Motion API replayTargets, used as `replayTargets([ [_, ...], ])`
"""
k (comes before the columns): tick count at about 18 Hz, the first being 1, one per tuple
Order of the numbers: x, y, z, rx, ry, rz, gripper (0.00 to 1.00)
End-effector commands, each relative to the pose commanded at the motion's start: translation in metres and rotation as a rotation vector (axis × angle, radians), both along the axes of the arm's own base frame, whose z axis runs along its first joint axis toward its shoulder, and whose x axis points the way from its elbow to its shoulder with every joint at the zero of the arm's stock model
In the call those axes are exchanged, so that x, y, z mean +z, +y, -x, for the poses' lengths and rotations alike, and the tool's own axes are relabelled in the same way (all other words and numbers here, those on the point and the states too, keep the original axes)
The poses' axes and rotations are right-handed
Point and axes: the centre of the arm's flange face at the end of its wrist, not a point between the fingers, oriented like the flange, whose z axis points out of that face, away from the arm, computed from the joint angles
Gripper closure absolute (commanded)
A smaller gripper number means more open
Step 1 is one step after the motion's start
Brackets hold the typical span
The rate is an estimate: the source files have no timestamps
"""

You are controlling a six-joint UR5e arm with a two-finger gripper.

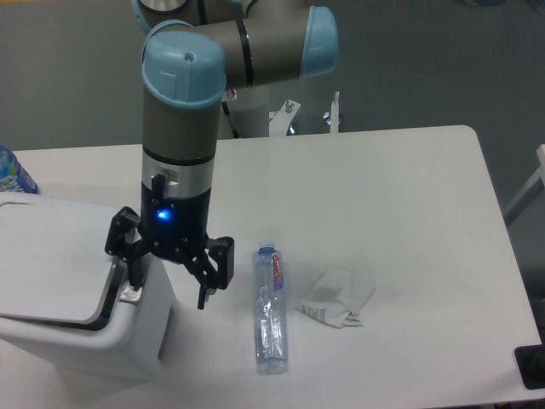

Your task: Open the trash can

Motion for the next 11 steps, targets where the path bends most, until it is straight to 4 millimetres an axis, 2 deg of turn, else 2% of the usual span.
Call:
replayTargets([
  [3,0.0072,-0.0013,-0.0009,0.0,0.007,-0.01,0.0],
  [11,0.0095,-0.0015,0.0039,0.005,0.012,-0.015,0.0],
])
